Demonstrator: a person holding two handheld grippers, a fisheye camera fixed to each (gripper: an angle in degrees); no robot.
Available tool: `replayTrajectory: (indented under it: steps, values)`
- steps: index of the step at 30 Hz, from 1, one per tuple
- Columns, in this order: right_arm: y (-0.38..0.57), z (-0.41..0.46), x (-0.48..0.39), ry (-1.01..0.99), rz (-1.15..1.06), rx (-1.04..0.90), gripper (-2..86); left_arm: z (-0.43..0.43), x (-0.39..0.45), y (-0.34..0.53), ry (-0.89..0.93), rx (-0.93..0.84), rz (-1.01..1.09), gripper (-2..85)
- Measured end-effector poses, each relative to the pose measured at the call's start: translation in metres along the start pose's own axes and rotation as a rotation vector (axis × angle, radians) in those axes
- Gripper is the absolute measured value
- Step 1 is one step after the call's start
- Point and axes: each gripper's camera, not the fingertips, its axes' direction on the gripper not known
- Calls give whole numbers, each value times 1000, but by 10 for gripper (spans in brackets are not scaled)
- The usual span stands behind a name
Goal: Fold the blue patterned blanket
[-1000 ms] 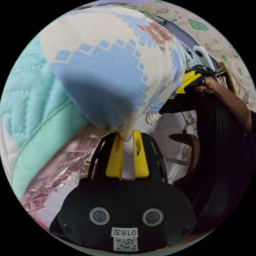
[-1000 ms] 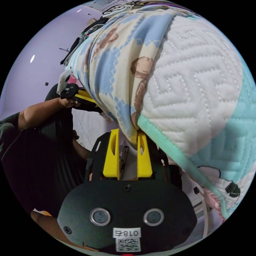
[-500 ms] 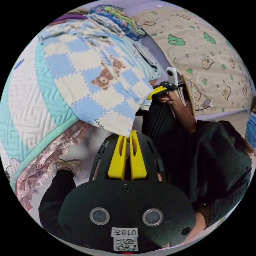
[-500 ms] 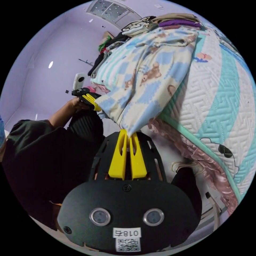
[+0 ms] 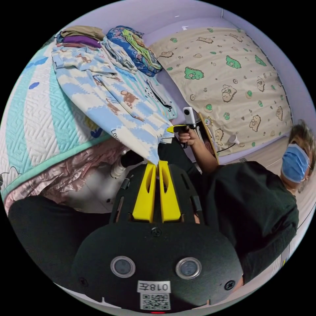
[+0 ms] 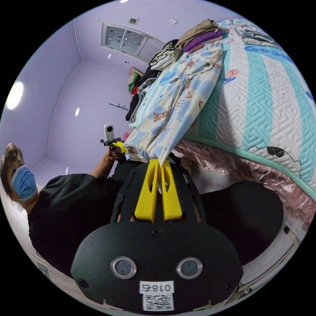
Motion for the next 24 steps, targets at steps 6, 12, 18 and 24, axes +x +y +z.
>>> replayTrajectory:
  steps: [6, 12, 18, 24]
  values:
    - [-14, -34, 14, -114, 40, -18, 0, -2, -31, 13, 91, 29, -12, -9]
    - [-89, -76, 29, -268, 38, 38, -1, -27, -89, -27, 244, 151, -30, -9]
    - [-258, -116, 69, -284, -6, 123, 3, -84, -206, -148, 284, 304, -35, -8]
    - [-422, -99, 174, -280, 180, 233, 61, -98, -387, -240, 317, 560, -300, 10]
